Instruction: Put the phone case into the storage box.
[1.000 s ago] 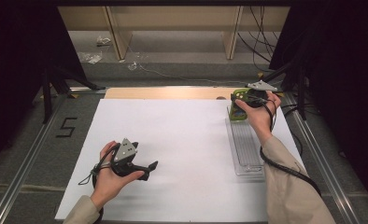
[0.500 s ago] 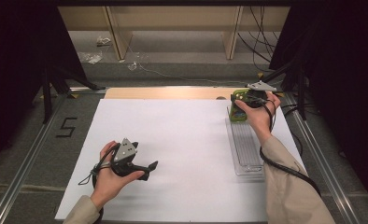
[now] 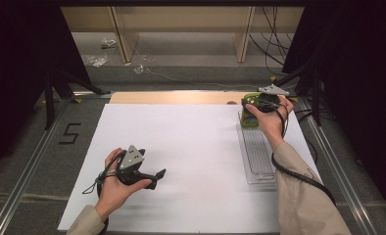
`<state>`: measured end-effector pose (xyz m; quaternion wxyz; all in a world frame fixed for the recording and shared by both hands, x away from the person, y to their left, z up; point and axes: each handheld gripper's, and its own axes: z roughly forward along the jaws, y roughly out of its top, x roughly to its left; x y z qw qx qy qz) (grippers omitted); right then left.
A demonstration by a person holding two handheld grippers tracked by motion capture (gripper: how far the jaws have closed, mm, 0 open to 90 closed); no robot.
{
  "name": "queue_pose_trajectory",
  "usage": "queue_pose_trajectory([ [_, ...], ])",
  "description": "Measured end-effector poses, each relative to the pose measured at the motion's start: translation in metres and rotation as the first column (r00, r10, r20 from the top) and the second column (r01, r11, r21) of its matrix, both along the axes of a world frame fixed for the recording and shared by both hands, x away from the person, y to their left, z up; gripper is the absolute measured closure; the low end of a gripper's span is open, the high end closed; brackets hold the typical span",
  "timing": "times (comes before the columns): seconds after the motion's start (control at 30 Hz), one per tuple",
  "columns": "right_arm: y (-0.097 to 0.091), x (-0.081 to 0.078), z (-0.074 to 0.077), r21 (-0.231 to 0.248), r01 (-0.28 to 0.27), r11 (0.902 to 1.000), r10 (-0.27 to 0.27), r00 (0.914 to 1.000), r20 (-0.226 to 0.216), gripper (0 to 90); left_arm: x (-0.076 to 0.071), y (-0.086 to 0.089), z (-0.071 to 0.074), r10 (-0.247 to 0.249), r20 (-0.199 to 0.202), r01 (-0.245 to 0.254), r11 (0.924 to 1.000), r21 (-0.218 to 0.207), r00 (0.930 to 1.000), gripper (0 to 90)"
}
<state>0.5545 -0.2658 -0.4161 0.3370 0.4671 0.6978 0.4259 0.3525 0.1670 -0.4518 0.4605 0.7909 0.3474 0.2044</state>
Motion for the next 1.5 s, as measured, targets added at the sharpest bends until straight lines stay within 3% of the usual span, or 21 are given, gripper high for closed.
queue_pose_trajectory([
  [0.87, 0.0019, 0.0060, -0.0027, 0.007, 0.013, 0.9999, -0.013, 0.9999, -0.003, 14.6, 0.0000, 0.0000, 0.0003, 0.000, 0.002, 0.000, 1.0000, -0.001, 1.0000, 0.0],
  [1.5, 0.0015, 0.0030, 0.0003, 0.018, 0.003, 0.9998, -0.002, 0.9995, -0.032, 5.8, 0.0000, 0.0001, 0.0003, 0.000, 0.002, 0.000, 1.0000, 0.000, 1.0000, 0.0],
])
